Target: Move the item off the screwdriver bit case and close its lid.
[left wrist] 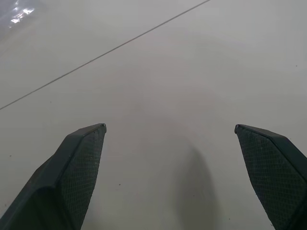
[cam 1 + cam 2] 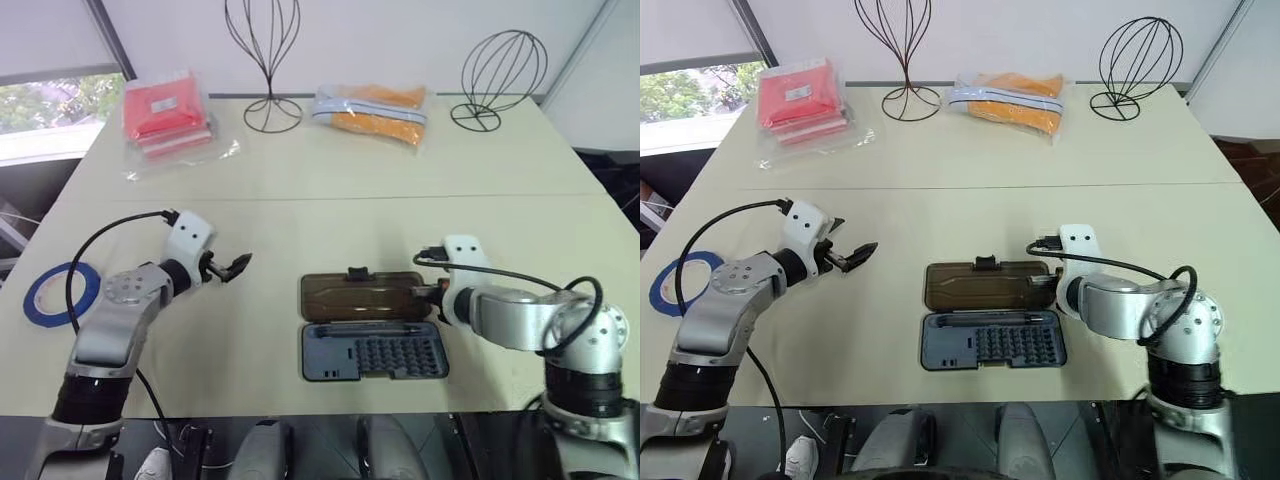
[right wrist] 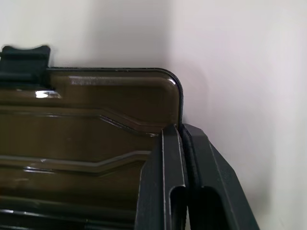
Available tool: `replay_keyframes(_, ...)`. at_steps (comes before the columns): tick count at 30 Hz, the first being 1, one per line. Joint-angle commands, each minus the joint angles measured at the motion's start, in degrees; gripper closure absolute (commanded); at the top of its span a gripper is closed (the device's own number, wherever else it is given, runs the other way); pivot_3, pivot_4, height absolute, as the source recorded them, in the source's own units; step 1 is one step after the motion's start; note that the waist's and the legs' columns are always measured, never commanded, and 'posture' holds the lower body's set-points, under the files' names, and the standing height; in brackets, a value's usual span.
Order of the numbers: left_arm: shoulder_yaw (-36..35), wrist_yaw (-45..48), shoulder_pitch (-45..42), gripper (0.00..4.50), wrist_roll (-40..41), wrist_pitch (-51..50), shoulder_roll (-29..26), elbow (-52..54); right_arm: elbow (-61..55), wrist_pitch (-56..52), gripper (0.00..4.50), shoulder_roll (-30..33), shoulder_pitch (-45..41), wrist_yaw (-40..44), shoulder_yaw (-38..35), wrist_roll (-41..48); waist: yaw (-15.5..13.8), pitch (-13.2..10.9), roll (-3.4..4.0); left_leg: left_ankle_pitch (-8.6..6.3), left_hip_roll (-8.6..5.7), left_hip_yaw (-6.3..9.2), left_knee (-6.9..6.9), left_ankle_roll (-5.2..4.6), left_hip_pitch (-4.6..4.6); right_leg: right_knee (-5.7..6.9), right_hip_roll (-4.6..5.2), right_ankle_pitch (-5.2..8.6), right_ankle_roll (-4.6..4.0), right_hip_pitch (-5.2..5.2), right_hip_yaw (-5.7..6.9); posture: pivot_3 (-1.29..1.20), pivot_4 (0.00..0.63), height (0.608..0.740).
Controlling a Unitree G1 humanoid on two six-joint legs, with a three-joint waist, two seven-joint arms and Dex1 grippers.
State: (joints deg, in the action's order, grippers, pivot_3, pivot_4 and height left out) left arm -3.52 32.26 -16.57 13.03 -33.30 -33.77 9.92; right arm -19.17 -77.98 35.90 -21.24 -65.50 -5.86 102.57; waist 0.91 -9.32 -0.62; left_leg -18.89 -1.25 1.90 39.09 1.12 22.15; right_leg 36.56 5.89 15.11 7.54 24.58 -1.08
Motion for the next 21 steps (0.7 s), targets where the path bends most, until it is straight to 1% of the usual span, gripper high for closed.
replay_keyframes(1, -0.8, 0.2, -0.6, 0.00, 0.2, 0.3, -0.6, 2.6, -0.7, 9.2, 4.47, 5.9, -0.1, -5.2, 6.4, 10.3, 0.1, 0.0, -0.01, 0.00, 0.02, -0.03, -0.01, -0.01, 0.03, -0.14, -0.03, 0.00, 0.00, 0.00, 0.00, 0.00, 0.150, 0.740)
replay_keyframes(4, -0.8, 0.2, -0.5, 0.00, 0.2, 0.5, -0.5, 2.6, -1.4, 12.9, 4.47, 9.3, -0.7, -4.2, 9.4, 10.4, 0.1, 0.0, -0.01, 0.00, 0.08, -0.02, 0.00, -0.02, 0.07, -0.23, -0.10, 0.00, 0.00, -0.03, 0.00, 0.00, 0.150, 0.740)
replay_keyframes(7, -0.8, 0.2, -0.4, 0.00, 0.1, 0.7, -0.4, 2.6, -1.4, 15.3, 3.60, 12.0, -1.3, -3.0, 11.4, 10.4, 0.1, 0.0, -0.01, -0.01, 0.11, -0.01, 0.01, -0.03, 0.08, -0.25, -0.11, 0.00, 0.01, -0.04, 0.00, 0.00, 0.150, 0.740)
replay_keyframes(8, -0.7, 0.2, -0.4, 0.00, 0.1, 0.8, -0.4, 2.6, -1.3, 15.8, 3.14, 12.7, -1.6, -2.7, 11.8, 10.4, 0.0, 0.0, -0.01, -0.01, 0.11, -0.02, 0.02, -0.03, 0.10, -0.27, -0.11, 0.00, 0.00, -0.04, 0.00, 0.00, 0.150, 0.740)
replay_keyframes(14, -0.9, 0.7, -0.7, 0.00, 1.5, 1.1, 0.8, 2.6, -1.0, 18.6, 0.04, 15.4, -3.6, -0.5, 13.7, 10.4, -0.1, 0.0, -0.01, -0.01, 0.14, -0.01, 0.03, -0.02, 0.13, -0.31, -0.11, 0.00, 0.00, -0.04, 0.00, 0.00, 0.150, 0.740)
replay_keyframes(17, -1.5, 2.4, -0.5, 0.00, 3.9, 0.9, 1.4, 3.9, -1.1, 18.9, 0.04, 16.5, -5.6, 2.6, 13.4, 8.3, -0.1, 0.0, 0.00, 0.00, 0.14, -0.01, 0.05, -0.02, 0.14, -0.33, -0.09, 0.00, 0.00, -0.04, 0.00, 0.00, 0.150, 0.740)
replay_keyframes(21, -2.0, 6.9, 0.4, 0.00, 8.6, 0.0, 0.7, 6.7, -1.1, 18.1, 0.04, 18.1, -8.1, 9.9, 12.1, 3.7, -0.2, 0.0, 0.00, 0.00, 0.15, -0.01, 0.05, -0.01, 0.17, -0.35, -0.09, 0.00, 0.00, -0.04, 0.00, 0.00, 0.150, 0.740)
